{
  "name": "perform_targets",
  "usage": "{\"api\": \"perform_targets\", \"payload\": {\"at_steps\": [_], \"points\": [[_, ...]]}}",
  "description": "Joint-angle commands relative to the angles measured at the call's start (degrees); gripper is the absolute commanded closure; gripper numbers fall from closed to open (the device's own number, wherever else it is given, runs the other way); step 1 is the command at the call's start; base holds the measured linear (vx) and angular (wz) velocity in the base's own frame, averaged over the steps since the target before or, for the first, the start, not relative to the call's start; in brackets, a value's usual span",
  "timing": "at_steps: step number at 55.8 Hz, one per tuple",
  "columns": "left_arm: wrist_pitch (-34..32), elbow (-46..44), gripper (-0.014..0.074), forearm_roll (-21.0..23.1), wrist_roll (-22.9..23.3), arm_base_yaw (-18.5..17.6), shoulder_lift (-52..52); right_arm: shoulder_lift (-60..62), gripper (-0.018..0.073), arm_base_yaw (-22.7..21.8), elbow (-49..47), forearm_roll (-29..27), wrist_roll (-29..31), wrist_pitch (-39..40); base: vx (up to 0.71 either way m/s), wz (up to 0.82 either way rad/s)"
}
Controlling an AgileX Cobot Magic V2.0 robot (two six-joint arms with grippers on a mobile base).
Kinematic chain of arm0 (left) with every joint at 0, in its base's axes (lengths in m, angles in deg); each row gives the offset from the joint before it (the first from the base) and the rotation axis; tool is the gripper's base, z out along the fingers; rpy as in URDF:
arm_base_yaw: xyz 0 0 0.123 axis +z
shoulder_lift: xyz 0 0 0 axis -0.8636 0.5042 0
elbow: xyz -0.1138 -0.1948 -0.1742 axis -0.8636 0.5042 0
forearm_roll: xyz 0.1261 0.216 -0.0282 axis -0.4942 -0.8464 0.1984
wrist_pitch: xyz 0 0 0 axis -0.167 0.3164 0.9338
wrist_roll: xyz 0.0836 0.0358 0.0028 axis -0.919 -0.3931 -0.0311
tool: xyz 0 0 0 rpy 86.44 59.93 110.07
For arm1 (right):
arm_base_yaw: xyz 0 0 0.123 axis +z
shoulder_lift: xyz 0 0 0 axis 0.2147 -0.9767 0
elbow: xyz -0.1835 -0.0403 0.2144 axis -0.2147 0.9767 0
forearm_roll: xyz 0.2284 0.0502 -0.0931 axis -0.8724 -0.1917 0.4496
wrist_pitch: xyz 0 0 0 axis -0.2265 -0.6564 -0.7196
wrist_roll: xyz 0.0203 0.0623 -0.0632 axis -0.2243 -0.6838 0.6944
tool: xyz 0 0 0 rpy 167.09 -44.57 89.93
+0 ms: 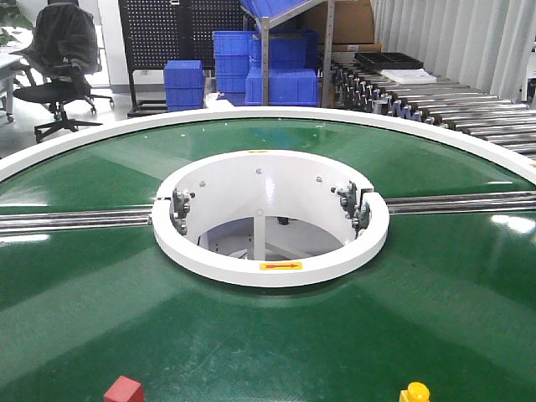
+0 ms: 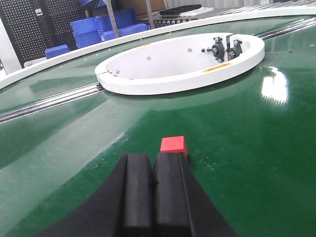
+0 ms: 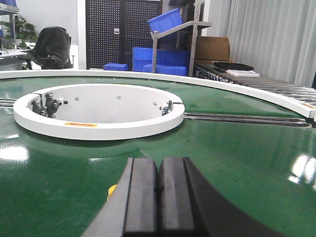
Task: Pick red and yellow blocks into blue bin
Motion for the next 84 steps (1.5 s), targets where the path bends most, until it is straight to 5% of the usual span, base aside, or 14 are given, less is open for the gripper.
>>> {"api": "perform_targets", "payload": {"at_steps": [1, 36, 46, 54, 60, 66, 72, 84], "points": [[-4.89, -0.88, 0.0594, 0.32, 0.32, -0.03, -0.98, 0.45, 0.0569, -0.25, 0.32, 0.29, 0.12, 4.68, 0.00, 0.00], [-5.55, -0.88, 0.0594, 0.32, 0.32, -0.03, -0.98, 0.45, 0.0569, -0.25, 0.32, 0.29, 0.12, 4.68, 0.00, 0.00], [-17.12, -1.64, 0.0594, 1.31, 2.57, -0.03, -0.98, 0.45, 0.0569, -0.31, 0.17, 0.09, -0.13, 13.34, 0.00, 0.00], [-30.76, -3.31, 0.0594, 2.25, 12.29, -0.03, -0.92, 0.45, 0.0569, -0.31, -4.24, -2.08, -0.73, 23.26, 0.00, 0.00], [-27.31, -10.57, 0.0594, 2.21, 13.11, -0.03, -0.86, -1.22, 0.0569, -0.31, -14.53, -3.35, -0.25, 14.34, 0.00, 0.00], [-23.30, -21.46, 0.0594, 2.21, 9.05, -0.03, 3.30, -7.70, 0.0569, -0.31, -27.78, -2.41, 2.93, 5.33, 0.00, 0.00], [-19.52, -34.40, 0.0594, 2.21, 3.28, -0.03, 14.03, -17.63, 0.0569, -0.31, -40.80, -2.57, 3.35, -1.83, 0.00, 0.00], [-8.61, -53.61, 0.0594, 2.26, 2.86, -0.03, 37.78, -35.46, 0.0569, -0.31, -56.75, -2.57, 3.31, -4.90, 0.00, 0.00]]}}
